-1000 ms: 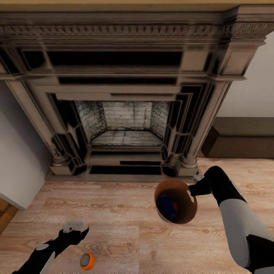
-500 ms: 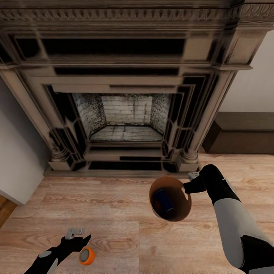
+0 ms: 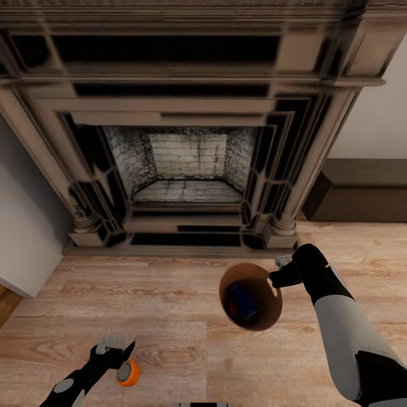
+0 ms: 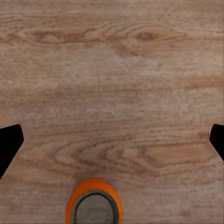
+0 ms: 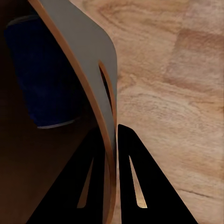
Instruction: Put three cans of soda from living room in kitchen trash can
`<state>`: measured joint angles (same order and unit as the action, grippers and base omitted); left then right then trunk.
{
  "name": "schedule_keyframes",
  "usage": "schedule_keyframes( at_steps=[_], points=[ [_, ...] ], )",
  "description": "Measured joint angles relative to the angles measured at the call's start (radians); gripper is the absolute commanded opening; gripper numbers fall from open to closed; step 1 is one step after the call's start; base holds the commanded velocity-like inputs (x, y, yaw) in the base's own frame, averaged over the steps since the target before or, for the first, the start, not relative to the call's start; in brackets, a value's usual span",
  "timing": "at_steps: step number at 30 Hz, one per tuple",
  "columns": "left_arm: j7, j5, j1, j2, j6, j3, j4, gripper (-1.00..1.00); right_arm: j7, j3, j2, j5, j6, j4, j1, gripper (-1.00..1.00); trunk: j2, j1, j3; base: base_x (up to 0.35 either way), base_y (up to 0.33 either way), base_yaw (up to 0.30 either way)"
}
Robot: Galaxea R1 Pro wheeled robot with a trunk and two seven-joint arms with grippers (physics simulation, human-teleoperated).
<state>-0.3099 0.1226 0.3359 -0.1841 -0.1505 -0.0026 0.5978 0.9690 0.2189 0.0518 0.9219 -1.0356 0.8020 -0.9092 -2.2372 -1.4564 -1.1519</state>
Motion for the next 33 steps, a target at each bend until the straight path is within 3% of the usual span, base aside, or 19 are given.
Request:
schedule_keyframes(
  at_steps=[6,14,19,21,25,31,33],
  points=[
    [-0.001,0.0,0.001,0.002,0.0,0.001,-0.056,1.0,-0.001,-0.001,-0.01,0.001,0.0,0.0,0.0,-1.0,-0.042,-0.023,-0.028,0.0,0.0,0.0],
    [-0.002,0.001,0.0,0.003,-0.004,0.0,-0.065,1.0,-0.001,-0.004,-0.015,0.001,0.003,0.019,-0.003,-1.0,-0.098,-0.054,-0.065,0.0,0.0,0.0],
    [-0.002,0.001,0.0,0.003,-0.004,-0.001,-0.065,1.0,0.0,-0.006,-0.023,0.004,0.009,0.167,-0.002,-1.0,-0.133,-0.073,-0.088,0.0,0.0,0.0],
    [-0.002,0.001,0.0,0.003,-0.004,-0.001,-0.066,1.0,0.001,-0.019,-0.043,0.009,0.009,0.22,-0.001,-1.0,-0.147,-0.081,-0.097,0.0,0.0,0.0],
    [-0.002,0.001,0.001,0.003,-0.004,-0.001,-0.066,1.0,0.008,-0.049,-0.064,-0.019,-0.002,0.3,0.001,-1.0,-0.175,-0.096,-0.116,0.0,0.0,0.0],
    [-0.002,0.001,0.0,0.003,-0.004,-0.001,-0.065,1.0,0.104,-0.073,-0.072,0.016,-0.011,0.358,0.004,-1.0,-0.217,-0.119,-0.144,0.0,0.0,0.0],
    [-0.002,0.001,0.001,0.003,-0.004,-0.001,-0.064,1.0,0.149,-0.074,-0.072,0.07,-0.007,0.362,0.005,-1.0,-0.231,-0.127,-0.153,0.0,0.0,0.0]
  ],
)
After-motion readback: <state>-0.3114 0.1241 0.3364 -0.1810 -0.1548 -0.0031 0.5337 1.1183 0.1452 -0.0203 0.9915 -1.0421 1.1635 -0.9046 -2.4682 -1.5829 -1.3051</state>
